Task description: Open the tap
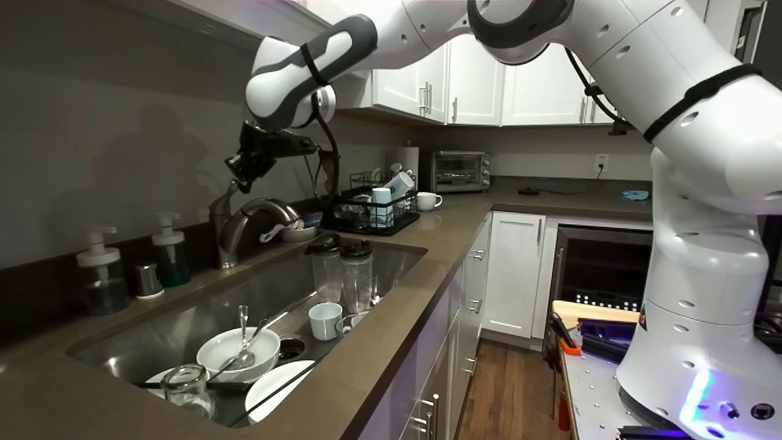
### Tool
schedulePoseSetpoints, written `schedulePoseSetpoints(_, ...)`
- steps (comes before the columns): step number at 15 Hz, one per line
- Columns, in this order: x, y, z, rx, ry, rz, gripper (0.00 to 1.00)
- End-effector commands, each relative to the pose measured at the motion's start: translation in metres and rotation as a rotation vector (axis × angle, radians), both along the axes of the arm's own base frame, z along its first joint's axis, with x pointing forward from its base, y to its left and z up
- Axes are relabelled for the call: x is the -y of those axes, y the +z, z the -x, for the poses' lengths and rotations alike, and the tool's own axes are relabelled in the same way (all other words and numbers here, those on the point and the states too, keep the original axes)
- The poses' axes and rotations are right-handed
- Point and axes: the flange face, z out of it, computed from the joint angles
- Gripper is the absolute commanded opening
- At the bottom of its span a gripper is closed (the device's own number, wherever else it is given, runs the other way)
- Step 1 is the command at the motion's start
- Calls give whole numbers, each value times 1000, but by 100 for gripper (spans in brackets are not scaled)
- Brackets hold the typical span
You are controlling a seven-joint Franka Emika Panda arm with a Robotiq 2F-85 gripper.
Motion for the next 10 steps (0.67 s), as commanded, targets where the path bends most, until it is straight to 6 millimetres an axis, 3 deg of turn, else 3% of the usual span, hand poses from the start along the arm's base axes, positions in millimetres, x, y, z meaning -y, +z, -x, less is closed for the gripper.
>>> schedulePoseSetpoints(1,-7,11,-1,-39,41,25,3)
schedulePoseSetpoints(10,-14,16,-3,-16,59,10,3)
